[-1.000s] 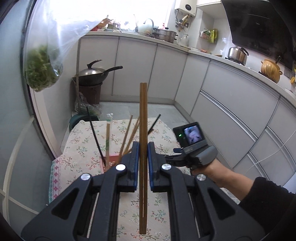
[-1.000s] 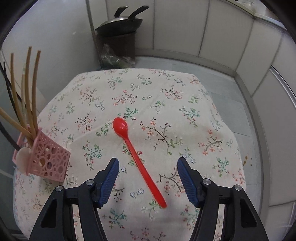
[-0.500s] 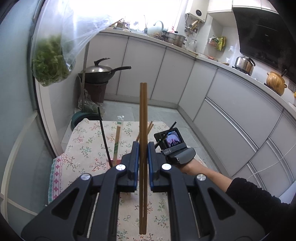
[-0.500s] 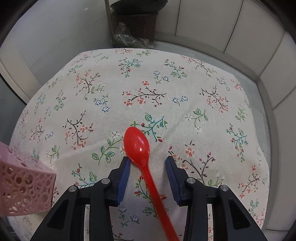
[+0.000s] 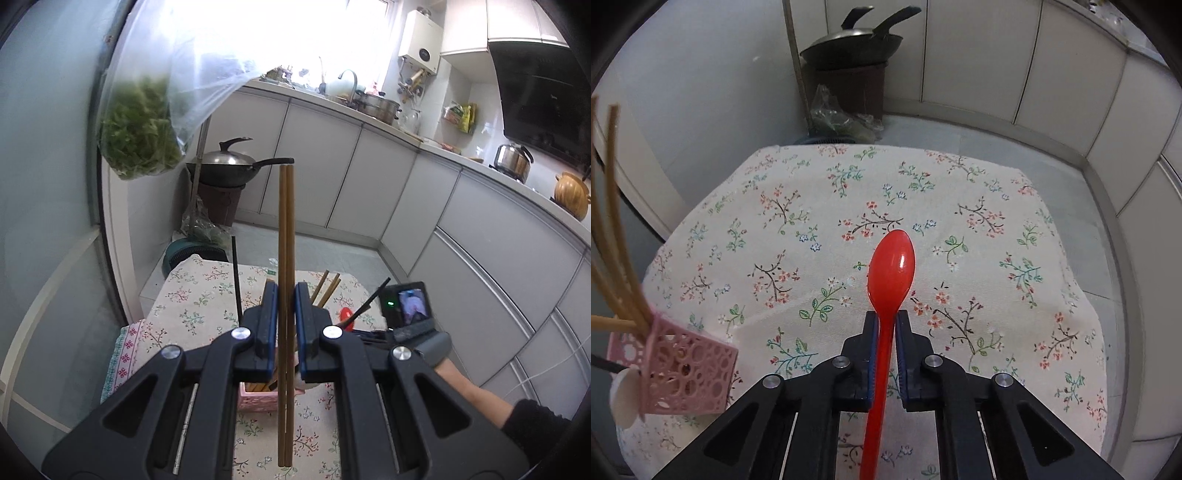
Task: Organize utensils
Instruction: 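Carry the chopstick and red spoon over the pink basket with both tools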
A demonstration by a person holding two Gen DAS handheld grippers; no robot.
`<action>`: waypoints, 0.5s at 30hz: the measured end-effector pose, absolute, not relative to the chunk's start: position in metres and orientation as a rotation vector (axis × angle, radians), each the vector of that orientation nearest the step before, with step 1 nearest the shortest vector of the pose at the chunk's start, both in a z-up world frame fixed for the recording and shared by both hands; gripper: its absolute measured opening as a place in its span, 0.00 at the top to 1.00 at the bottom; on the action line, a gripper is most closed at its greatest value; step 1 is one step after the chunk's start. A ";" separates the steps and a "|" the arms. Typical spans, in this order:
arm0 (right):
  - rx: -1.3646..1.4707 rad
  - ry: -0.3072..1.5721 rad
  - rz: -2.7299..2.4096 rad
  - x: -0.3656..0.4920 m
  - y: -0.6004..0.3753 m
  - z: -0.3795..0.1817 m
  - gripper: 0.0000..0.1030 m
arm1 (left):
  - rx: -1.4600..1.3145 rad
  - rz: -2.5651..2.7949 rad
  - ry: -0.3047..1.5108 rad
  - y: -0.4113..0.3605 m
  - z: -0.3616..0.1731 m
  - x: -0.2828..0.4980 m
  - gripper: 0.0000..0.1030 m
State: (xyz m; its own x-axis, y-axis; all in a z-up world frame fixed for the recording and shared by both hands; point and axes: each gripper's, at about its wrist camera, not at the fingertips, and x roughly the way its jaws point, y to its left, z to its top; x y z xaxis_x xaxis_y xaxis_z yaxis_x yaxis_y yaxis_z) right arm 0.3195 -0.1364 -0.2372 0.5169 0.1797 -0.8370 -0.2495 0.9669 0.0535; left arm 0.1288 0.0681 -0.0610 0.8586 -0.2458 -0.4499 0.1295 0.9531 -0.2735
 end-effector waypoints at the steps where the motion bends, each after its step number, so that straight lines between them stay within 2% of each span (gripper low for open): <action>1: -0.069 0.979 0.254 0.312 -0.139 -0.229 0.92 | -0.244 -0.194 0.490 0.068 -0.060 0.128 0.90; 15: 0.046 0.716 0.213 0.199 -0.161 -0.136 0.92 | -0.246 -0.080 0.282 0.060 -0.060 0.129 0.90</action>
